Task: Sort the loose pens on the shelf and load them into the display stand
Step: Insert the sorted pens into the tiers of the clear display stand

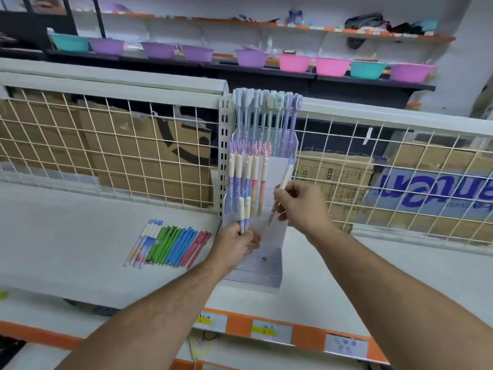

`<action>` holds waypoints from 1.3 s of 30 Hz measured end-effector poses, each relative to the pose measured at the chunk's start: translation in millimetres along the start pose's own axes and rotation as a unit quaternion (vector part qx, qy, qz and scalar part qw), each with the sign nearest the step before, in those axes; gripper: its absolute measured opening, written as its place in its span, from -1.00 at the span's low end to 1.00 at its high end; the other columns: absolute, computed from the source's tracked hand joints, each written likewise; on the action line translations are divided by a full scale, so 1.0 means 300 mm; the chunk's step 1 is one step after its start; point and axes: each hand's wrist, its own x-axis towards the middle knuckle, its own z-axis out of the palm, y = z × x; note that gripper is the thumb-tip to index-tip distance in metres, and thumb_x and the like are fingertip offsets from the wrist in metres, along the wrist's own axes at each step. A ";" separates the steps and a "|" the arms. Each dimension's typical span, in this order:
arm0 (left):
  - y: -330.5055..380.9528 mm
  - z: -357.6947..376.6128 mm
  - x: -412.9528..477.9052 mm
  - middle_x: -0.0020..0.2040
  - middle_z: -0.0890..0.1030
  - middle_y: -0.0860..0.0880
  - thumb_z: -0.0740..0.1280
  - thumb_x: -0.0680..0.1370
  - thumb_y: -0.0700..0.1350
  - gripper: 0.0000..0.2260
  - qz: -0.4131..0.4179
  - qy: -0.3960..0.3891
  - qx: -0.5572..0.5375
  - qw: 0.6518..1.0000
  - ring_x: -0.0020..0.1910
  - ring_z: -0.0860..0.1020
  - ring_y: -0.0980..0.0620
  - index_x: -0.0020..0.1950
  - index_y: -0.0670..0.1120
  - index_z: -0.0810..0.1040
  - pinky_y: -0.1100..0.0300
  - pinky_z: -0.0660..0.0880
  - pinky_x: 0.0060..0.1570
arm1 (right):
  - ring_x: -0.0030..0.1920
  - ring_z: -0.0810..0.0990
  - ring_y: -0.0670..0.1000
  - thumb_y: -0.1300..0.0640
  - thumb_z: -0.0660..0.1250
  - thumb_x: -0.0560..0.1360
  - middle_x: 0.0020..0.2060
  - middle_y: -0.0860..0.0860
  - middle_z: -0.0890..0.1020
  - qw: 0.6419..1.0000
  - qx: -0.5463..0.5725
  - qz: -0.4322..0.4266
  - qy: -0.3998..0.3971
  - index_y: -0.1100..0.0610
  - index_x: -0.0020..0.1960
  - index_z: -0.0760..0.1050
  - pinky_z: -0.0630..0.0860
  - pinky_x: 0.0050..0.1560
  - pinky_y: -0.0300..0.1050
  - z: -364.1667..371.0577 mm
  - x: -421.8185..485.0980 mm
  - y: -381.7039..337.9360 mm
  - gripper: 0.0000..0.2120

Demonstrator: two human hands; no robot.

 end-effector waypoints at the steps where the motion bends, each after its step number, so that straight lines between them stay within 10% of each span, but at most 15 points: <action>1: -0.015 -0.003 0.009 -0.09 0.69 -0.13 0.22 0.66 -0.23 -0.84 -0.004 0.001 -0.011 1.000 -0.08 0.69 -0.09 0.02 -0.11 0.60 0.14 0.55 -0.15 | -0.35 0.66 0.13 0.19 0.36 0.60 -0.34 0.19 0.66 1.000 -0.002 0.001 0.008 0.26 -0.20 0.53 0.67 -0.26 0.16 -0.012 0.019 -0.012 -0.77; 5: -0.047 -0.011 0.036 -0.14 0.68 -0.13 0.24 0.66 -0.22 -0.85 -0.009 0.000 -0.042 0.999 -0.11 0.69 -0.08 -0.01 -0.15 0.59 0.13 0.52 -0.15 | -0.34 0.66 0.07 0.18 0.35 0.60 -0.30 0.15 0.68 0.999 -0.018 -0.003 0.042 0.25 -0.12 0.59 0.64 -0.34 -0.05 -0.034 0.089 -0.057 -0.82; 30: -0.069 -0.037 0.042 -0.07 0.71 -0.08 0.23 0.67 -0.16 -0.82 0.021 -0.057 0.002 0.998 -0.05 0.69 0.04 0.12 -0.06 0.63 0.24 0.57 -0.02 | -0.20 0.69 0.19 0.20 0.37 0.57 -0.31 0.14 0.67 0.970 -0.243 -0.010 0.007 0.25 -0.19 0.62 0.67 -0.16 0.18 0.075 0.185 -0.051 -0.81; 36: -0.067 -0.037 0.043 -0.06 0.71 -0.06 0.23 0.67 -0.14 -0.81 0.024 -0.058 0.006 0.998 -0.06 0.69 0.08 0.16 -0.07 0.63 0.27 0.56 -0.04 | -0.08 0.67 0.05 0.22 0.34 0.57 -0.07 0.04 0.70 0.973 -0.226 -0.001 0.045 0.17 0.10 0.65 0.61 -0.08 -0.11 0.059 0.126 -0.035 -0.84; 39: -0.062 -0.037 0.042 -0.05 0.71 -0.08 0.25 0.67 -0.13 -0.83 0.020 -0.057 -0.005 0.998 -0.06 0.69 0.05 0.13 -0.05 0.63 0.24 0.59 -0.02 | -0.26 0.61 -0.05 0.22 0.33 0.54 -0.26 -0.07 0.65 0.984 -0.167 -0.010 0.057 0.10 -0.10 0.63 0.52 -0.28 -0.17 0.061 0.052 -0.021 -0.88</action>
